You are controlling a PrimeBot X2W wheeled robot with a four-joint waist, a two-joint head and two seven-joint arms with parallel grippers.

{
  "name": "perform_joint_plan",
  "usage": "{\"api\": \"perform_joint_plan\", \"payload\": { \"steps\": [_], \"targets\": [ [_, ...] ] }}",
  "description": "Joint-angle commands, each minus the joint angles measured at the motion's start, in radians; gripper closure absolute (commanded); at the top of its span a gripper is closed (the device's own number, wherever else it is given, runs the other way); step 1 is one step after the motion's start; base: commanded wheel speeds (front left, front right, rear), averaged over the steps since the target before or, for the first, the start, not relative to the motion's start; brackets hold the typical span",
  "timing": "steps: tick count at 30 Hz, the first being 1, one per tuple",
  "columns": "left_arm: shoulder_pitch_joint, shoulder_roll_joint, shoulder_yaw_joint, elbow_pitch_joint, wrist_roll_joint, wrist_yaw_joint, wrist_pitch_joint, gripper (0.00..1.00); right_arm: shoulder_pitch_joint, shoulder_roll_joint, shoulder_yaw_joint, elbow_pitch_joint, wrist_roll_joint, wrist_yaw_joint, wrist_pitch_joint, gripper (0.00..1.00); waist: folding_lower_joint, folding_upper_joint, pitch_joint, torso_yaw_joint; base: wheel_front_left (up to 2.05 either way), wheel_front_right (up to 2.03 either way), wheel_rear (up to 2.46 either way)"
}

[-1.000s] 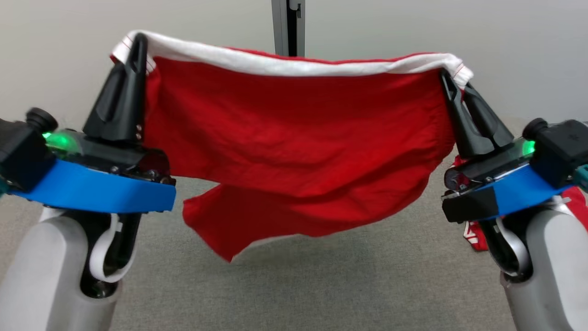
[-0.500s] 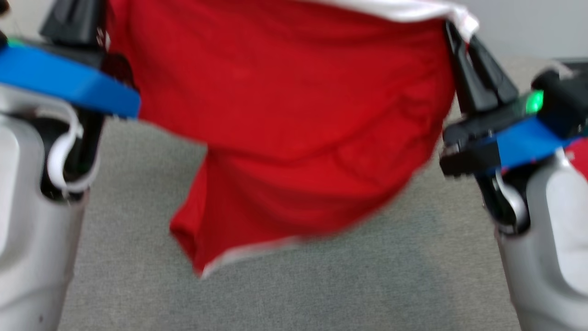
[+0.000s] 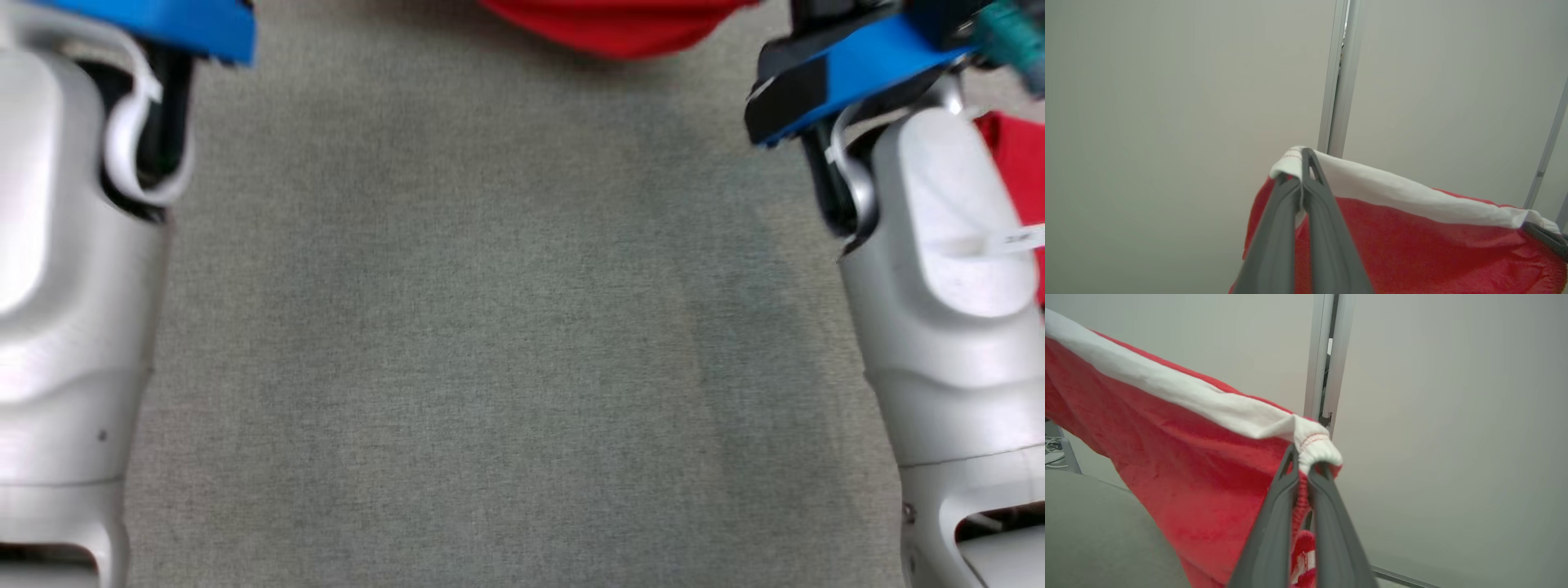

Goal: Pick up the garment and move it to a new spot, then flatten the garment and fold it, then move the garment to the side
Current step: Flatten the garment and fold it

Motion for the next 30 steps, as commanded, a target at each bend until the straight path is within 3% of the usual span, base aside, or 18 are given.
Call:
{"api": "perform_joint_plan", "payload": {
  "steps": [1,5,9,15,24,30],
  "targets": [
    [0.02,-0.004,-0.005,0.013,-0.003,-0.005,-0.013,1.0,0.012,0.007,0.01,0.021,-0.006,0.0,-0.011,1.0,-0.0003,0.0,0.023,0.018,0.0,0.0,0.0],
    [0.103,-0.013,-0.059,0.08,-0.015,-0.013,-0.07,1.0,0.063,0.007,0.062,0.13,0.003,0.0,-0.054,1.0,-0.0003,0.0,0.039,0.019,0.0,0.0,0.0],
    [0.2,0.01,-0.09,0.072,-0.036,-0.017,-0.111,1.0,0.132,0.008,0.117,0.132,0.049,0.0,-0.067,1.0,-0.0003,0.0,0.035,0.012,0.0,0.0,0.0],
    [0.378,0.041,-0.023,-0.083,-0.006,-0.018,-0.128,1.0,0.311,0.008,0.151,-0.052,0.096,0.0,-0.068,1.0,-0.0003,0.0,-0.003,0.01,0.0,0.0,0.0],
    [0.731,-0.009,0.099,-0.354,0.067,-0.016,-0.128,1.0,0.624,0.009,0.122,-0.299,0.129,0.0,-0.067,1.0,-0.0003,0.0,-0.159,0.021,0.0,0.0,0.0],
    [0.957,0.003,0.115,-0.532,0.08,-0.006,-0.128,1.0,0.846,0.009,0.113,-0.435,0.133,0.0,-0.066,1.0,-0.0003,0.0,-0.265,0.023,0.0,0.0,0.0]
  ]
}}
